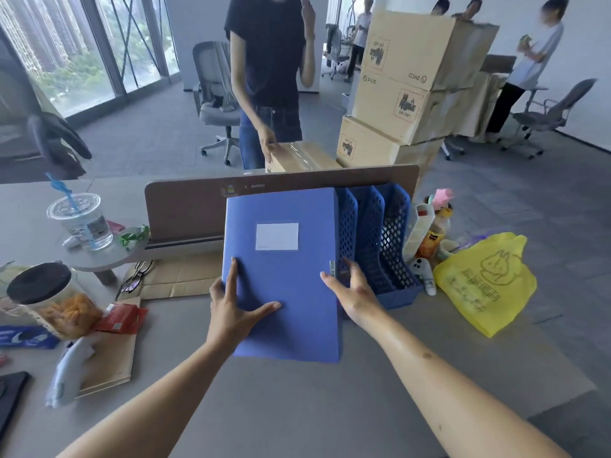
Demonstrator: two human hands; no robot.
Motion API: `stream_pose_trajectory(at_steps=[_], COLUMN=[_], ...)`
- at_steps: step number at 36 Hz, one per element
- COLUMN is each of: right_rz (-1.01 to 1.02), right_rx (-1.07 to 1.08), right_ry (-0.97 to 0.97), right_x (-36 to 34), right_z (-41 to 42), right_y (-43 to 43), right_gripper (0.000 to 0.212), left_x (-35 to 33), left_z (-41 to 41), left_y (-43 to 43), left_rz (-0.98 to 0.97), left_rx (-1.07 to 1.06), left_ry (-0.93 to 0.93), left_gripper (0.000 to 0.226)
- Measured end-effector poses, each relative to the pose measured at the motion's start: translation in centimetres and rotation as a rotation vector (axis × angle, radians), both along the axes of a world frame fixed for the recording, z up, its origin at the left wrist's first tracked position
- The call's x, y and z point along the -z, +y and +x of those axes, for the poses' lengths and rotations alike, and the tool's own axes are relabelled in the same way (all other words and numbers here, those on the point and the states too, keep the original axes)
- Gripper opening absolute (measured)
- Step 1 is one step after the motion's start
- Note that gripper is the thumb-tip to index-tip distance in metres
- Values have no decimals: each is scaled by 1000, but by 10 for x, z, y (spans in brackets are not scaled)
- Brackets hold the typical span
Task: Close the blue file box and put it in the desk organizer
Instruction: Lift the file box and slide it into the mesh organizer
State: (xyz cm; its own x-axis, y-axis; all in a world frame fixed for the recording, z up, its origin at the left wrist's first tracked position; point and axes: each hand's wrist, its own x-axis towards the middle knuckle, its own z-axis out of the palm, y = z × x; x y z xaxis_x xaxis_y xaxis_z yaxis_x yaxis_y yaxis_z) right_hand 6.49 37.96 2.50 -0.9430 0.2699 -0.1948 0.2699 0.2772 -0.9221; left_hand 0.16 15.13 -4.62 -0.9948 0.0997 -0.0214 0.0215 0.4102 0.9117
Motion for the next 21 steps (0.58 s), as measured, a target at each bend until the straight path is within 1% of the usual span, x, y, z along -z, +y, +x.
stream_pose_trajectory(at_steps=[2, 6, 10, 13, 16, 18, 20, 21], right_rz=[30, 113, 145, 217, 375, 468, 554, 584], right_rx=[-19, -42, -14, 14, 34, 76, 117, 135], right_ry=[-14, -52, -50, -35, -10, 13, 29, 36], right_x=[-20, -58, -78, -88, -100, -105, -106, -105], right_z=[3, 12, 24, 32, 41, 45, 47, 48], right_y=[12, 36, 53, 63, 67, 69, 72, 74], right_gripper=[64, 55, 60, 61, 51, 49, 50, 51], left_x=[-8, -23, -33, -31, -26, -25, -34, -42], left_z=[-5, -8, -4, -3, -3, -4, -3, -3], left_y=[5, 20, 43, 63, 83, 98, 114, 123], left_rz=[47, 113, 160, 180, 205, 223, 231, 236], left_rx=[43, 129, 208, 266, 360, 413, 436, 447], left_ry=[26, 42, 47, 11, -30, -39, -51, -41], left_gripper=[132, 138, 146, 146, 145, 143, 137, 129])
